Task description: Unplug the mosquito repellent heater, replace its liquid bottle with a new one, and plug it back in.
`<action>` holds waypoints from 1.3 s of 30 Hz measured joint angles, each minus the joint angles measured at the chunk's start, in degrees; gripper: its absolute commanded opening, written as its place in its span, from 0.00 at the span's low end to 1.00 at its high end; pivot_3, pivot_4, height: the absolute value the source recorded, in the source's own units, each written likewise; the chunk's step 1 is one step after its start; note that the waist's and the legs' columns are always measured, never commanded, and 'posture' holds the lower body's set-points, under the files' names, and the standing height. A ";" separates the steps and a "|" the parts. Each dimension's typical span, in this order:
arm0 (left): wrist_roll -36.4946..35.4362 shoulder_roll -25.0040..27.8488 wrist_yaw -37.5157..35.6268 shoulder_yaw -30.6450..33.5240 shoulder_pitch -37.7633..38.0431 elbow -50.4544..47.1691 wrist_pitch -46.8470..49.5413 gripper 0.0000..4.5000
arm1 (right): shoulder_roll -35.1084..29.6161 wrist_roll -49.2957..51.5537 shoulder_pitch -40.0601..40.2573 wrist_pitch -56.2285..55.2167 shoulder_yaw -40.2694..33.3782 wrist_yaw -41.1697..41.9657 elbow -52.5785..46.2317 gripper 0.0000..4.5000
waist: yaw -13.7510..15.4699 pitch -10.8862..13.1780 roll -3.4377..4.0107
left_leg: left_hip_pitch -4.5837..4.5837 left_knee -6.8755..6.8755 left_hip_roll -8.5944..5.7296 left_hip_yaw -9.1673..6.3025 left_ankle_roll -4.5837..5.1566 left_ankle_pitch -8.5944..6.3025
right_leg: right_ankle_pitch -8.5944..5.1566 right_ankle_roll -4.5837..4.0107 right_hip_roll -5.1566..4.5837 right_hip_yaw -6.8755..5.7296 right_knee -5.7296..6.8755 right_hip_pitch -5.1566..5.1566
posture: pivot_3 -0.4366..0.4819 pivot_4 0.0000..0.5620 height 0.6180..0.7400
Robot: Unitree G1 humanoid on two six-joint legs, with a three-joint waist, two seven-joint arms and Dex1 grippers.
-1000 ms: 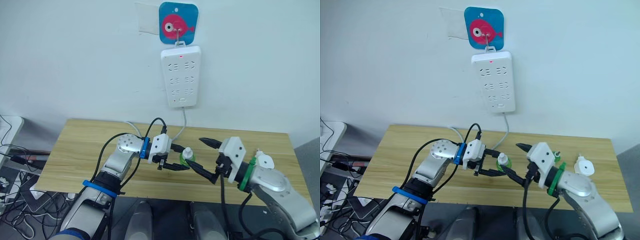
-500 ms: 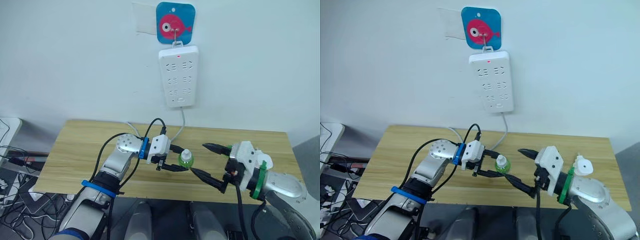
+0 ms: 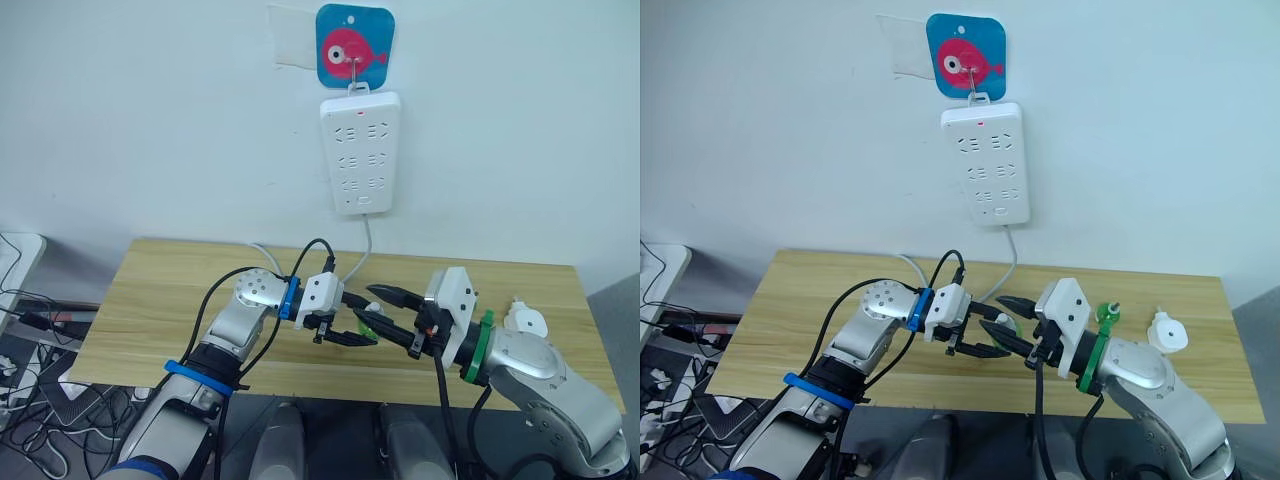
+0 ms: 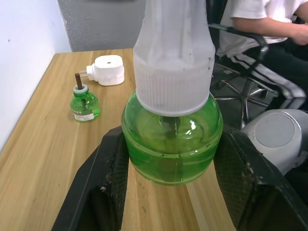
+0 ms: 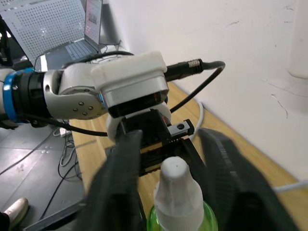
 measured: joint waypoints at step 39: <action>0.22 9.21 1.07 1.50 8.22 -9.66 4.55 0.49 | 19.07 -19.02 -3.49 -29.08 -7.24 -24.22 45.09 0.05 | 0.06 1.03 0.51 | 0.03 -0.13 0.03 0.12 0.01 0.00 | -0.01 0.00 0.01 0.11 0.01 -0.08 | 0.70 0.57 1.00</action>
